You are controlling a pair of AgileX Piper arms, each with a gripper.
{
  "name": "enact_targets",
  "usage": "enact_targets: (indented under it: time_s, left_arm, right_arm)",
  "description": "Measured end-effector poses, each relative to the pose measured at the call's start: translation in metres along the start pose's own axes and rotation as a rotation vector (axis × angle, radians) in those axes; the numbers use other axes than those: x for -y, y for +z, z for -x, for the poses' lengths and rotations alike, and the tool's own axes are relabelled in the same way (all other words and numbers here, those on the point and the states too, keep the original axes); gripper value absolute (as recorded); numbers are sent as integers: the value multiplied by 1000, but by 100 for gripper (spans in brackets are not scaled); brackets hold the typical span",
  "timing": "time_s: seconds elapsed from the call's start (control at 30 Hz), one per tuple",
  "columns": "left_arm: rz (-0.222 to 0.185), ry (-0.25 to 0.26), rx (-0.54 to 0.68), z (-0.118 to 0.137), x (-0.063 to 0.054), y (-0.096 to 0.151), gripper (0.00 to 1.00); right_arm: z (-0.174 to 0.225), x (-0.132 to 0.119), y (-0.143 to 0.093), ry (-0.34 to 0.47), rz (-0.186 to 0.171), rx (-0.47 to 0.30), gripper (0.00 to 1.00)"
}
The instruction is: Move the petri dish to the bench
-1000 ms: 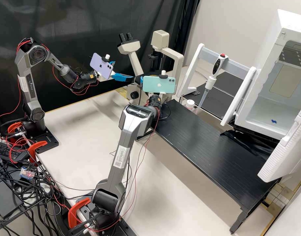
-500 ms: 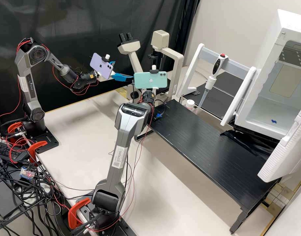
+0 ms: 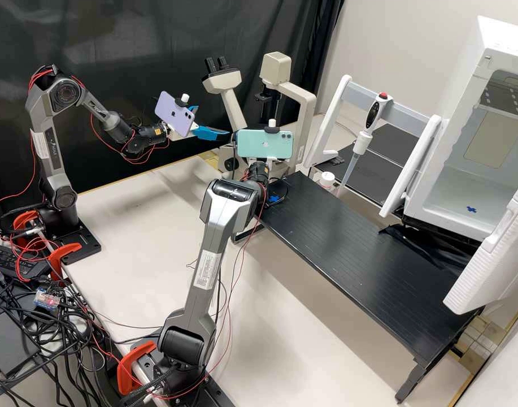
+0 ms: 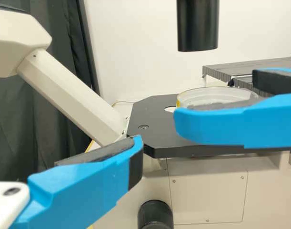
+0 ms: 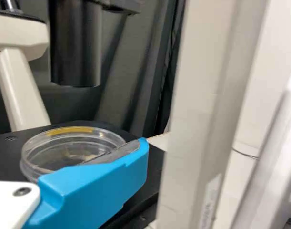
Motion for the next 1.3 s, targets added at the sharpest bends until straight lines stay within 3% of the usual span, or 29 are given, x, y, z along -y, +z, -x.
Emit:
enact_targets:
  time_s: [0.37,0.6,0.83,0.87,1.3]
  left_arm:
    - [0,0,0,0,0,0,100]
    - [0,0,0,0,0,0,100]
    - [0,0,0,0,0,0,100]
    - [0,0,0,0,0,0,100]
    - [0,0,0,0,0,0,100]
  right_arm:
    - [1,-1,3,-1,8,5,100]
    - [0,-1,3,1,56,5,100]
    - [0,3,1,-9,50,25,100]
    - [-1,4,1,-15,50,27,0]
    - [-2,5,-2,-26,41,35,0]
